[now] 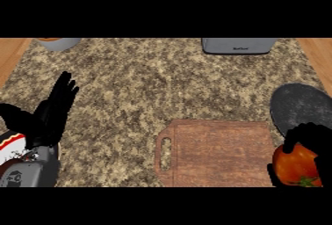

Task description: Pick the tomato from the cutting board and place it in the pan

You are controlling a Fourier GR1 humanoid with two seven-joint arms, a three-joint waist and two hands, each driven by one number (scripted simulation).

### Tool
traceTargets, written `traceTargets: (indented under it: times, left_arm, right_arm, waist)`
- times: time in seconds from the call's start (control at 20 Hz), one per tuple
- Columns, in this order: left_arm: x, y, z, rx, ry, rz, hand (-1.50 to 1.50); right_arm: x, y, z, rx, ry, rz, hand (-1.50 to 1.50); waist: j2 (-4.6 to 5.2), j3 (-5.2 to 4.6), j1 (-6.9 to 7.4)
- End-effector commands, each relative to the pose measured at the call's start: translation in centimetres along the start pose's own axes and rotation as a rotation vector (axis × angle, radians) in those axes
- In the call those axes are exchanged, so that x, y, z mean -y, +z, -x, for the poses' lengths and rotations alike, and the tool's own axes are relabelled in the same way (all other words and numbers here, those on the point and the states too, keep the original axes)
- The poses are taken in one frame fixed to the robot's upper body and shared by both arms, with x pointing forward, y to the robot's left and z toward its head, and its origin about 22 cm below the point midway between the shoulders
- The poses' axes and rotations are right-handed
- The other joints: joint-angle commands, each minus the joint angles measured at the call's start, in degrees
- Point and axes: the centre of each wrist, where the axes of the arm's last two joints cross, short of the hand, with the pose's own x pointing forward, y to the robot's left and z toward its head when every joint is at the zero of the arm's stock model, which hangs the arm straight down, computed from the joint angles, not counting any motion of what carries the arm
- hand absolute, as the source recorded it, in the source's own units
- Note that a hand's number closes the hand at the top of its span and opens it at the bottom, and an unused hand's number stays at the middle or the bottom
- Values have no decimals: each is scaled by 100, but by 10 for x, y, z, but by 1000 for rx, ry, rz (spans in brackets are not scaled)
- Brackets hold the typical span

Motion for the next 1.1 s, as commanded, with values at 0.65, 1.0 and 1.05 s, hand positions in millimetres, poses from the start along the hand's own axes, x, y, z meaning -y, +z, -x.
traceTargets:
  times: [0.65,1.0,1.05]
  left_arm:
    - [5,-3,-4,6,-1,11,0]
    - [6,3,-20,20,4,25,0]
    - [-2,3,-4,-4,2,14,0]
  right_arm:
    - [-33,-84,183,-161,-157,106,150]
    - [-87,-97,236,-92,-207,36,150]
    - [-104,-93,233,-72,-214,15,150]
  waist:
    - [17,6,36]
    - [26,12,111]
    - [25,9,86]
